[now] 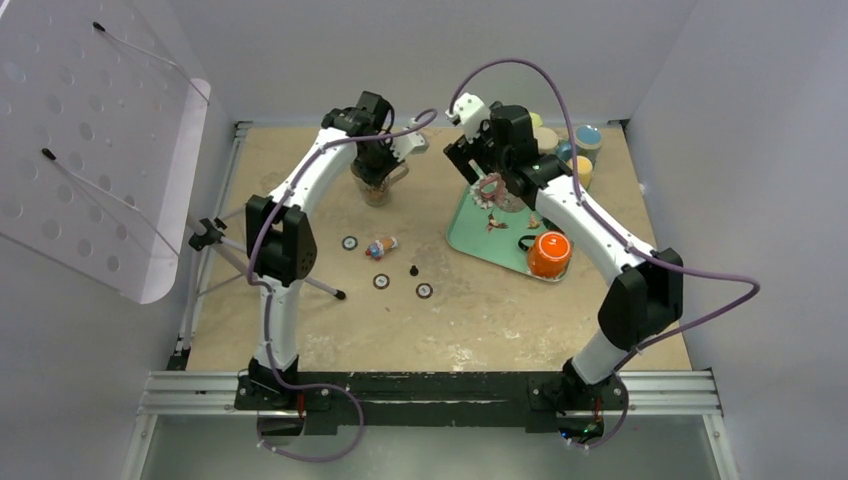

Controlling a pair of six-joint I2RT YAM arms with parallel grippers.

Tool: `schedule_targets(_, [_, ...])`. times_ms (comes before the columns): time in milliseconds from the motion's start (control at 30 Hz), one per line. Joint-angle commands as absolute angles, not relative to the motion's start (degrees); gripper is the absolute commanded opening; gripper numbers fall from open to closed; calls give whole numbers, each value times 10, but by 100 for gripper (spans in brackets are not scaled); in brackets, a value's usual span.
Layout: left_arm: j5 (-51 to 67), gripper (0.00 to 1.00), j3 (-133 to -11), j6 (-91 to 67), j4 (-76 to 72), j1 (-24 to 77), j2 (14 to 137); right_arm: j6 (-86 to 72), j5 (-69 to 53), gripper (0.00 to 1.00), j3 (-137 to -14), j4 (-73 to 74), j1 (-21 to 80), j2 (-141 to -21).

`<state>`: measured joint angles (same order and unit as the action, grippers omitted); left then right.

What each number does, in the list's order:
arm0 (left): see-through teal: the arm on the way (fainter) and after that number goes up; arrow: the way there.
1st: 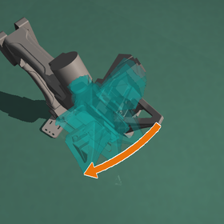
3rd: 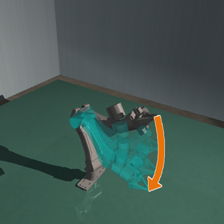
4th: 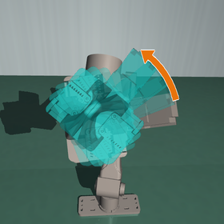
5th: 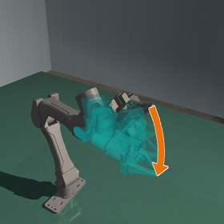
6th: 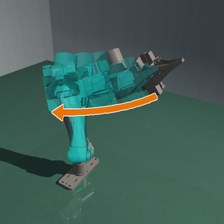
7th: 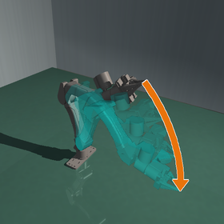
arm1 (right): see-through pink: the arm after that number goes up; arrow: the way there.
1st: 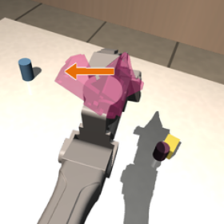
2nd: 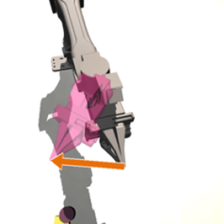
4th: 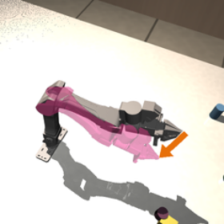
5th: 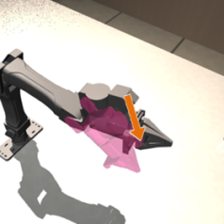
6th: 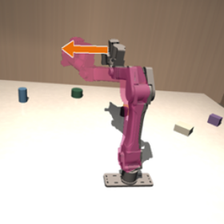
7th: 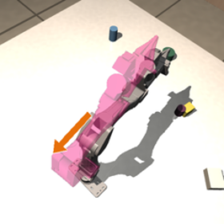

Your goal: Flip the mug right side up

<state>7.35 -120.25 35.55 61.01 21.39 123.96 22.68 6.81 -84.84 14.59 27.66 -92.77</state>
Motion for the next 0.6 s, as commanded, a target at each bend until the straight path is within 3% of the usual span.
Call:
schedule_targets(0, [102, 6, -1254, 403, 645, 209, 1234, 347, -17, 96, -887, 263, 273, -955])
schedule_targets(100, [112, 48, -1241, 402, 633, 202, 1222, 398, -22, 96, -893, 286, 272, -977])
schedule_targets(200, [124, 66, -1217, 389, 596, 196, 1185, 435, -1, 95, -924, 327, 272, -1015])
schedule_targets(333, [160, 74, -1194, 366, 577, 184, 1117, 477, 33, 93, -954, 369, 272, -1048])
schedule_targets(567, [176, 76, -1105, 311, 544, 172, 982, 535, 95, 93, -989, 381, 271, -1110])
